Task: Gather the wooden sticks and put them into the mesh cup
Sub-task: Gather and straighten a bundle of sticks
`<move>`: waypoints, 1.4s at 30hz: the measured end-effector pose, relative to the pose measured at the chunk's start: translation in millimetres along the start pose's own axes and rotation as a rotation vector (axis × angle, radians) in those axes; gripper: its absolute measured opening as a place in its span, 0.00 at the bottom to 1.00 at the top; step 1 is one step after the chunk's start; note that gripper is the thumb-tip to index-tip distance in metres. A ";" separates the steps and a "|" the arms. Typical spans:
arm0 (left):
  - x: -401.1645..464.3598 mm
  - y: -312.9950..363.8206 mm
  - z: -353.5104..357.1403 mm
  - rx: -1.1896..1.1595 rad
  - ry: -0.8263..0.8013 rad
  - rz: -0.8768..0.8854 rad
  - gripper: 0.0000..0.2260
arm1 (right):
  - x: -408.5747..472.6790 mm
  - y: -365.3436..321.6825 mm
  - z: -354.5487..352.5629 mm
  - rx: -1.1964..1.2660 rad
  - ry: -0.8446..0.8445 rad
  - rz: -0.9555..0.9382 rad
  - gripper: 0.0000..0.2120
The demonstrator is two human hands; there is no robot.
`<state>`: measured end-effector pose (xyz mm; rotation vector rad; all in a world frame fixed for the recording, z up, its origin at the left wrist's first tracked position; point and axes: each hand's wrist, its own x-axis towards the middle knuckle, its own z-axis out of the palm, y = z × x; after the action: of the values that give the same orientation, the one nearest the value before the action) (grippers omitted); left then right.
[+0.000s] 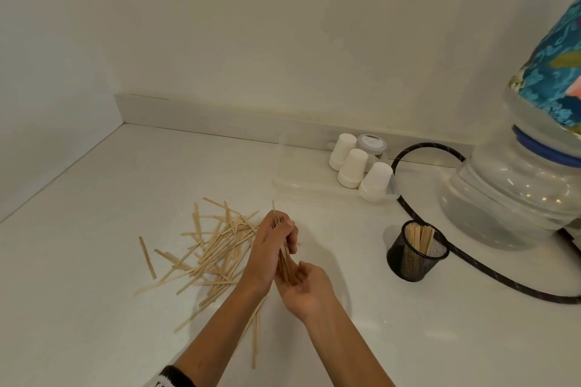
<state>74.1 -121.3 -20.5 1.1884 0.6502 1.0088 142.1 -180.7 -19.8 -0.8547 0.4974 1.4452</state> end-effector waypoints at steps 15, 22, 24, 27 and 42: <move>-8.2 -16.0 19.0 -0.033 0.188 -0.156 0.21 | -8.3 -10.0 -10.1 -0.127 -0.129 -0.009 0.15; -9.9 -19.6 -6.9 -0.445 0.336 -0.409 0.19 | -0.4 -6.5 -40.9 -0.405 -0.103 -0.052 0.14; -11.5 -20.9 -22.4 -0.483 0.356 -0.488 0.19 | 2.4 -2.5 -49.6 -0.488 -0.059 -0.111 0.12; -14.0 -20.9 -48.5 -0.502 0.384 -0.567 0.19 | 5.3 8.3 -60.6 -0.680 0.036 -0.234 0.07; -27.8 -3.0 -198.3 -0.368 0.214 -0.802 0.11 | 11.4 120.7 -44.1 -1.968 0.401 -0.852 0.19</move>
<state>-106.1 -58.8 -81.5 0.4172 0.9569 0.5286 34.2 -216.9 -80.5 -2.4433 -1.2197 0.5204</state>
